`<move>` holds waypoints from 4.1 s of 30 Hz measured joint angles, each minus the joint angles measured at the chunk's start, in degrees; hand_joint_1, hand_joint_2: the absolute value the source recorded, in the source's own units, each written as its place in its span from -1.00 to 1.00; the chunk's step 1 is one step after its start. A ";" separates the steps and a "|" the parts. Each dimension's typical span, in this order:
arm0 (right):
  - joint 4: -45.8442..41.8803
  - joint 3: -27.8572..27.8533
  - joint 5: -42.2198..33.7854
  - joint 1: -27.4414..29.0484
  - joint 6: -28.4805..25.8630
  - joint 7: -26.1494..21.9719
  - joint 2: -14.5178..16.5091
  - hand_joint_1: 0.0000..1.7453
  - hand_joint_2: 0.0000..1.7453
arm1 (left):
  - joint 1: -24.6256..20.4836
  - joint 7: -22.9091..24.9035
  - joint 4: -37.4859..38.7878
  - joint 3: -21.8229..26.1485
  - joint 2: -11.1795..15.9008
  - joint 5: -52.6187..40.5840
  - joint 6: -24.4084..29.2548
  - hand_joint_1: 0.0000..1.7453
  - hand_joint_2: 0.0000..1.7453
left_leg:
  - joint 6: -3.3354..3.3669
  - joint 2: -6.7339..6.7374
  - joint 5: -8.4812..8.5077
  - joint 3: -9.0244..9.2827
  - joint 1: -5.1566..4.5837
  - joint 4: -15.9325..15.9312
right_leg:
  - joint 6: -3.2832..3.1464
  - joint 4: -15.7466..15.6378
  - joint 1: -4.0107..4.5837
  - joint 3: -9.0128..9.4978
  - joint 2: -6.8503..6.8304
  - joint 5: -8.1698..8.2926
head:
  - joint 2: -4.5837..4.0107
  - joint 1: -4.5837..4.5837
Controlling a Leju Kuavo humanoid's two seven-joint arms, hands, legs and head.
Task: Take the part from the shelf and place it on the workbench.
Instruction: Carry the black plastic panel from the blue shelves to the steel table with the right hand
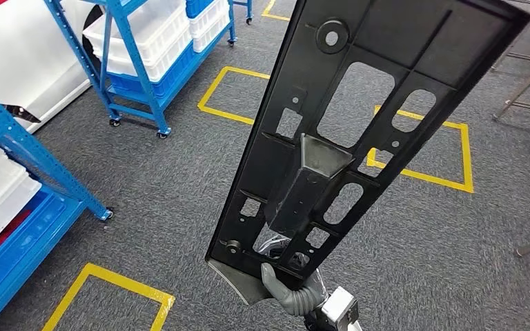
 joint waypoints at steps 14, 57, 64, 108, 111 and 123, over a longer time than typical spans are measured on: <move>1.51 0.43 -1.62 -2.08 -0.30 -0.26 -0.11 1.00 1.00 | -0.46 -3.93 -0.02 0.00 0.56 0.32 -0.02 -1.00 1.00 | -3.10 0.94 -7.18 -2.71 0.01 9.62 | -2.78 -12.17 -0.22 6.76 -0.74 5.25 | 0.00 -0.02; -5.21 -3.15 1.88 3.44 -2.04 1.94 0.84 1.00 1.00 | -0.45 -1.20 0.00 -3.00 1.00 -3.38 -1.20 -1.00 1.00 | -0.53 -2.93 -0.13 -0.44 -0.06 0.41 | -0.69 -12.22 0.08 7.20 5.57 4.62 | 0.00 0.01; -4.69 -2.62 2.51 3.15 -0.93 2.05 1.22 1.00 1.00 | -0.02 0.27 0.00 -2.95 1.51 -2.79 -1.76 -1.00 1.00 | 0.15 2.23 0.01 -0.24 -0.23 -0.23 | 0.35 1.24 -0.50 0.77 -0.85 -0.57 | 0.00 0.00; 1.87 0.27 0.45 -1.43 1.78 0.18 2.21 1.00 1.00 | 0.13 -2.14 -0.02 -1.38 1.80 -0.93 -0.31 -1.00 1.00 | -2.65 0.00 -8.76 -8.13 -0.14 17.63 | -1.99 -13.92 -0.07 8.64 0.68 4.85 | 0.00 0.00; 2.21 0.47 0.51 -1.34 1.61 0.16 2.21 1.00 1.00 | 0.29 -1.81 -0.02 -1.38 1.90 -1.02 -0.56 -1.00 1.00 | -2.55 -0.97 -3.77 -6.11 0.04 11.95 | -1.79 -13.62 -0.15 8.76 2.99 4.78 | 0.00 0.00; 3.48 1.89 -0.22 -2.98 2.15 0.19 2.11 1.00 1.00 | 0.26 -1.46 -0.02 -1.28 1.66 -0.21 0.26 -1.00 1.00 | 0.82 0.71 0.62 -2.64 -0.17 1.48 | 1.19 2.68 -0.14 0.11 -0.45 -2.79 | 0.00 0.00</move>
